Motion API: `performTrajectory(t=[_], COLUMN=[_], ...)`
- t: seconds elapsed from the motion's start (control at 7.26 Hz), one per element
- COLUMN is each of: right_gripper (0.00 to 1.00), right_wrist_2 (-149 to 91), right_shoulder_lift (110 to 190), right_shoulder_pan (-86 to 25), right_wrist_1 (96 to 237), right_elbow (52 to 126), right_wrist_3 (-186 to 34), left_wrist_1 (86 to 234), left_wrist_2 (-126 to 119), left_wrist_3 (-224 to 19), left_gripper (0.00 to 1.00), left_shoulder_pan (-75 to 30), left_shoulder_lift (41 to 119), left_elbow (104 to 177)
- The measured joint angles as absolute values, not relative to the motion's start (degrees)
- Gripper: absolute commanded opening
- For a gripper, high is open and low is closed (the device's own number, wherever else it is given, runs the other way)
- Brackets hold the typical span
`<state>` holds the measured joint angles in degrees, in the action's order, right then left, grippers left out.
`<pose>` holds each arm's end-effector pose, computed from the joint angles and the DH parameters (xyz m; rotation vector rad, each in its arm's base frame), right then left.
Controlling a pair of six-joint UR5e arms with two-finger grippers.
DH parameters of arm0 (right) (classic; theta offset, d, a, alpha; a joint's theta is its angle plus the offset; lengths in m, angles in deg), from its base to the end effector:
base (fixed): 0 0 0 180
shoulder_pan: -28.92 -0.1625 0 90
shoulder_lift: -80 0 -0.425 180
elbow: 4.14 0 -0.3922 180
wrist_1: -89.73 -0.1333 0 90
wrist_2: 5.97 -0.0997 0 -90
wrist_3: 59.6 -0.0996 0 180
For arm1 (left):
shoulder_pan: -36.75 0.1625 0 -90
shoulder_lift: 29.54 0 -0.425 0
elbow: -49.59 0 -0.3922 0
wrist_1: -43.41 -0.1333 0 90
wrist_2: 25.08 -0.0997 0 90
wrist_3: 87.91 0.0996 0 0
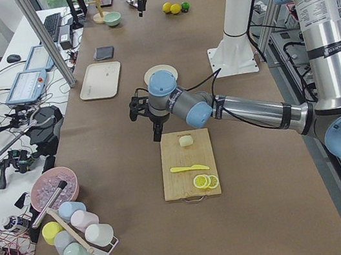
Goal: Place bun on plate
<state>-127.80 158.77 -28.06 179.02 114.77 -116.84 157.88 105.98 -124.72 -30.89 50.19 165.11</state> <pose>-0.2120 -0.4745 0.3253 0.1130 -0.8670 0.1975 0.0998 -0.4210 0.4716 0.2365 0.9223 0.0154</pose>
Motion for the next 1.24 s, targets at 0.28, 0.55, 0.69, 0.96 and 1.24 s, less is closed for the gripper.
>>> performTrajectory(t=[0.28, 0.55, 0.69, 0.96, 1.24], right_gripper=[1.00, 1.00, 1.00, 1.00, 1.00], right_wrist_2=[-136.29, -138.96, -139.27, -139.43, -139.40], right_shoulder_lift=[171.58, 179.67, 181.29, 182.13, 182.20], right_shoulder_pan=[-42.68, -51.49, -53.73, -55.34, -55.66], right_wrist_1=[178.96, 178.98, 178.88, 178.61, 178.52], right_elbow=[115.52, 114.63, 113.62, 112.56, 112.47], right_wrist_3=[-90.83, -74.37, -70.48, -67.99, -67.70], left_wrist_1=[160.40, 165.59, 167.76, 171.74, 175.58], left_wrist_2=[100.44, 93.15, 89.96, 88.03, 87.85], left_wrist_3=[-130.94, -137.85, -139.90, -141.07, -143.44], left_gripper=[0.97, 0.97, 0.97, 0.96, 0.86], left_shoulder_pan=[-22.97, -13.80, -10.17, -7.32, -5.93], left_shoulder_lift=[49.21, 48.15, 48.13, 47.81, 47.23], left_elbow=[164.77, 162.13, 160.11, 156.70, 154.76])
